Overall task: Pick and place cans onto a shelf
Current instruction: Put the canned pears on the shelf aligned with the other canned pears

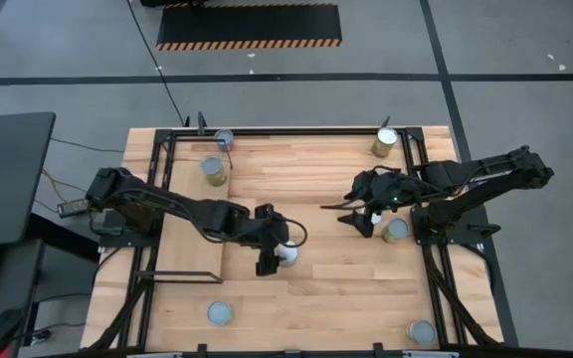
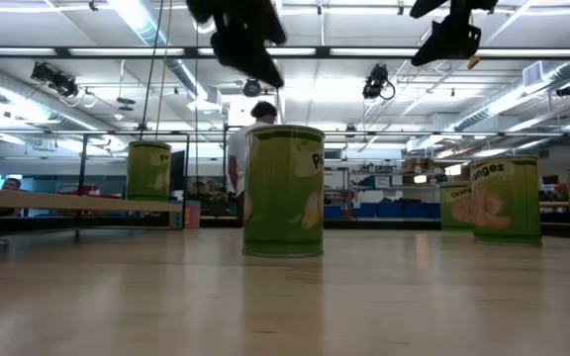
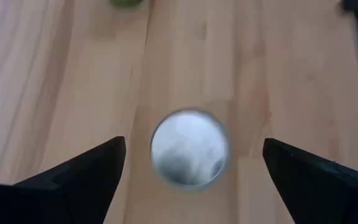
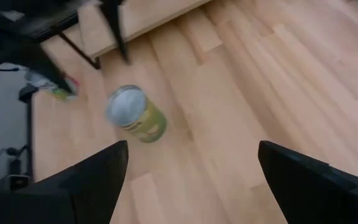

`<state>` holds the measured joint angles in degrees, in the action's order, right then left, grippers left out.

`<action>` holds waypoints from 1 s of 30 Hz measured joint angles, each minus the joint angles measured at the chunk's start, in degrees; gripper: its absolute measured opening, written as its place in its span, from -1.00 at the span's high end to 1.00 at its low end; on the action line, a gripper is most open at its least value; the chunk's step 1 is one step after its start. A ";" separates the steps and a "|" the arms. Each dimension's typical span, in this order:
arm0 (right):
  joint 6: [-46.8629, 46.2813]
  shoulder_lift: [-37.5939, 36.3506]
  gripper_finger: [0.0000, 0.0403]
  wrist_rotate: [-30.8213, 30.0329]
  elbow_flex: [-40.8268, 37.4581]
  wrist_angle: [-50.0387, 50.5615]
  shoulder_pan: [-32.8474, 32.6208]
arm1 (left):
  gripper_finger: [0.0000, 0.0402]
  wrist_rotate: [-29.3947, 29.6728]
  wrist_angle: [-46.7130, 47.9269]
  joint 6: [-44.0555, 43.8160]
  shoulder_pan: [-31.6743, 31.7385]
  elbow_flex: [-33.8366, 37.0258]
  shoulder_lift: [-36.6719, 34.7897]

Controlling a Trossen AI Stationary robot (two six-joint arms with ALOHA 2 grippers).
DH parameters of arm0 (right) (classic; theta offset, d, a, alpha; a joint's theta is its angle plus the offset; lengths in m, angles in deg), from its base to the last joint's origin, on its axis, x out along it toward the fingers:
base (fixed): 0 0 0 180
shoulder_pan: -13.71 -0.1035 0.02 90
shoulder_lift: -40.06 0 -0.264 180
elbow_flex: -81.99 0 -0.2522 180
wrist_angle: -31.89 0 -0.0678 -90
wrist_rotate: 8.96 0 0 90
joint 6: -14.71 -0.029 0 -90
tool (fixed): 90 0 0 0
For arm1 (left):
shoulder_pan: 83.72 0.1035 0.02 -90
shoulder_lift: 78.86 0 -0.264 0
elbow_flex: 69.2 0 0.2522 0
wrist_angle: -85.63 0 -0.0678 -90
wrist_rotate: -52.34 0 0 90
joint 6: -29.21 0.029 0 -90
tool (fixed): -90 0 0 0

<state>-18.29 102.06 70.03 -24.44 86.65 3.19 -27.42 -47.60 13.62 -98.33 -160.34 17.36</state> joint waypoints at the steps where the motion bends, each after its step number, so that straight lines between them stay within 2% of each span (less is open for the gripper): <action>1: -0.73 0.01 -0.82 -0.05 0.00 0.01 -0.69 | -0.92 -0.33 -0.26 0.16 0.16 0.00 0.70; 7: -6.93 0.40 -0.82 -4.13 0.00 -0.06 -4.63 | -0.92 -0.29 -1.49 3.84 0.19 0.00 5.07; 15: -12.04 2.30 -0.82 -4.61 0.00 -0.21 -7.38 | -0.92 -0.49 -1.85 4.91 0.28 0.00 7.48; 30: -11.36 5.20 -0.82 -4.35 0.00 -1.88 -7.74 | -0.91 -1.04 -3.42 7.39 1.69 -0.04 11.73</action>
<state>-29.65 107.26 65.68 -24.44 84.77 -4.55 -28.47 -51.02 21.01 -96.65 -160.38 29.09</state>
